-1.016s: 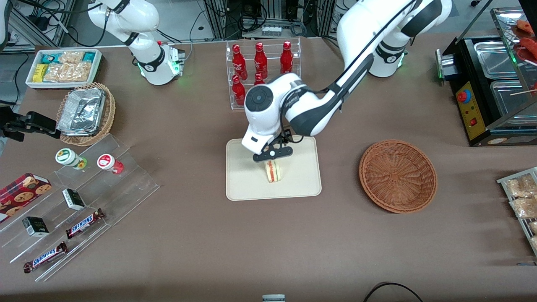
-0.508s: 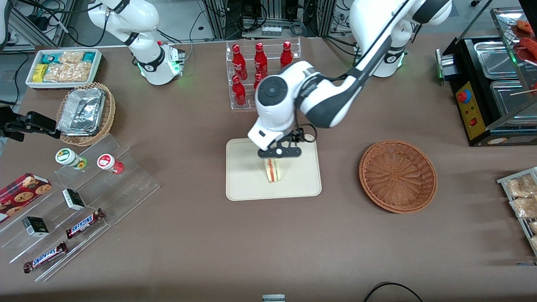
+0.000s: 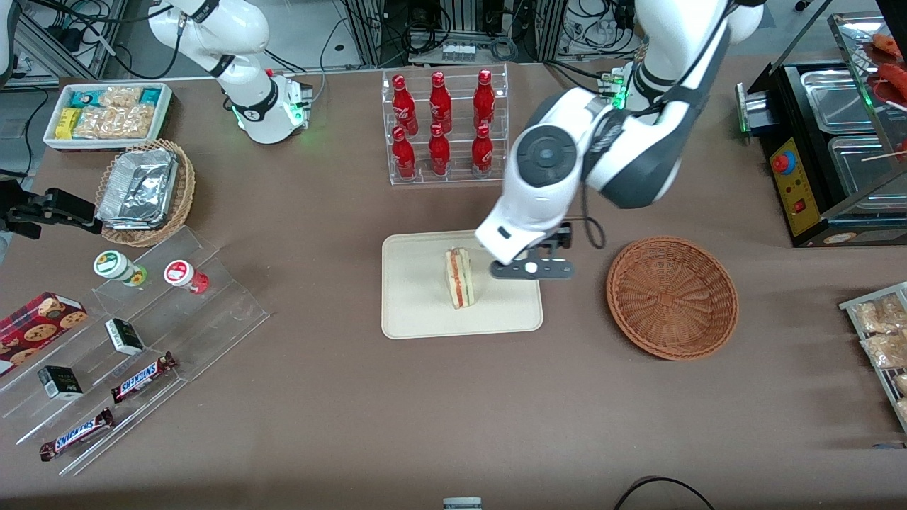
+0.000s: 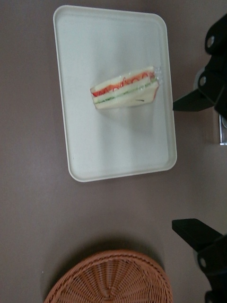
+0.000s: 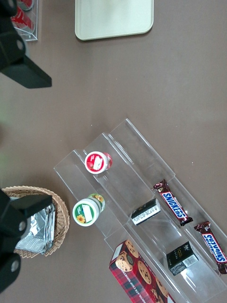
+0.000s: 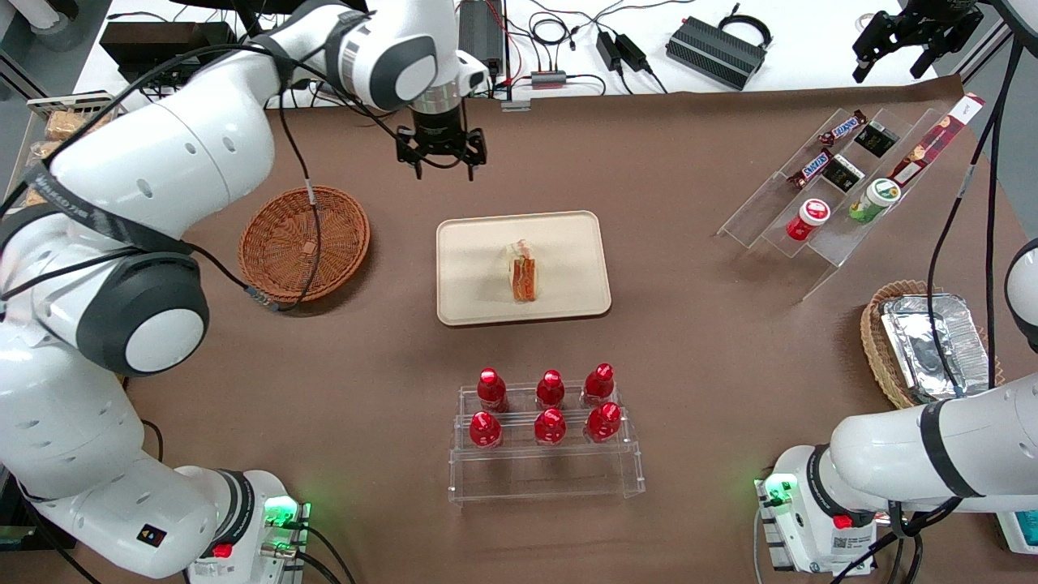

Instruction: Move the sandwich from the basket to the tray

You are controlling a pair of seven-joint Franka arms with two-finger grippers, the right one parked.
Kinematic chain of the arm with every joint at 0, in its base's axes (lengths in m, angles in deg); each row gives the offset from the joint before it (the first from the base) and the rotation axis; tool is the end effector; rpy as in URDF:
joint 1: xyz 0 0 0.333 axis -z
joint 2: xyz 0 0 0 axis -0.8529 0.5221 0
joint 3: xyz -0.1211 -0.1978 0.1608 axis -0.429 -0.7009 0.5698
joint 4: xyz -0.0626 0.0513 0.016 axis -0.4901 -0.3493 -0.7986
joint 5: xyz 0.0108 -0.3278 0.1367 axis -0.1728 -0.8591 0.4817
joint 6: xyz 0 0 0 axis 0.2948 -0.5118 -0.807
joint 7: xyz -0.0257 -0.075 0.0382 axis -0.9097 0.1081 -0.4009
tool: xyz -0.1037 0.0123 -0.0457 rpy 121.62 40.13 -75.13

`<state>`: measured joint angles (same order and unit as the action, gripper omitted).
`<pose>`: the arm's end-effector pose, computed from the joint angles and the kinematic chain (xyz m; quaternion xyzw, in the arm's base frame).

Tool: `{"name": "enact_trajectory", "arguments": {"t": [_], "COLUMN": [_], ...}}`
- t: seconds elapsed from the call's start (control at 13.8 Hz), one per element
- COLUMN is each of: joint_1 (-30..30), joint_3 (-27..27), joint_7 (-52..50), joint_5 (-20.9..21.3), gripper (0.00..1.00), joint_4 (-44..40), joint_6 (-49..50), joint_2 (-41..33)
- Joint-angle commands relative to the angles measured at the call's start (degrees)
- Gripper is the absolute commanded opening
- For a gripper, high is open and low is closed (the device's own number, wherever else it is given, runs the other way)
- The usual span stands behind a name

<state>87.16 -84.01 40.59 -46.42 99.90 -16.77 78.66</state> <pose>0.5064 -0.3553 0.4275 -0.9981 0.0313 0.0518 0.0118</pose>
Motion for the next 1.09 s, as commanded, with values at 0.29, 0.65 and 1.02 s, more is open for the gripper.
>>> {"name": "enact_trajectory", "arguments": {"t": [0.29,0.65,1.02], "joint_1": [0.46,0.46,-8.05], "joint_3": [8.6,12.12,7.12], "joint_7": [13.64,13.82,14.0], "joint_5": [-3.91,-3.21,-3.21], "gripper": [1.0,1.0,1.0], "joint_4": [8.68,9.73,11.32], "joint_6": [2.93,6.11,6.55], "joint_2": [-8.71,-12.31,-14.78]}}
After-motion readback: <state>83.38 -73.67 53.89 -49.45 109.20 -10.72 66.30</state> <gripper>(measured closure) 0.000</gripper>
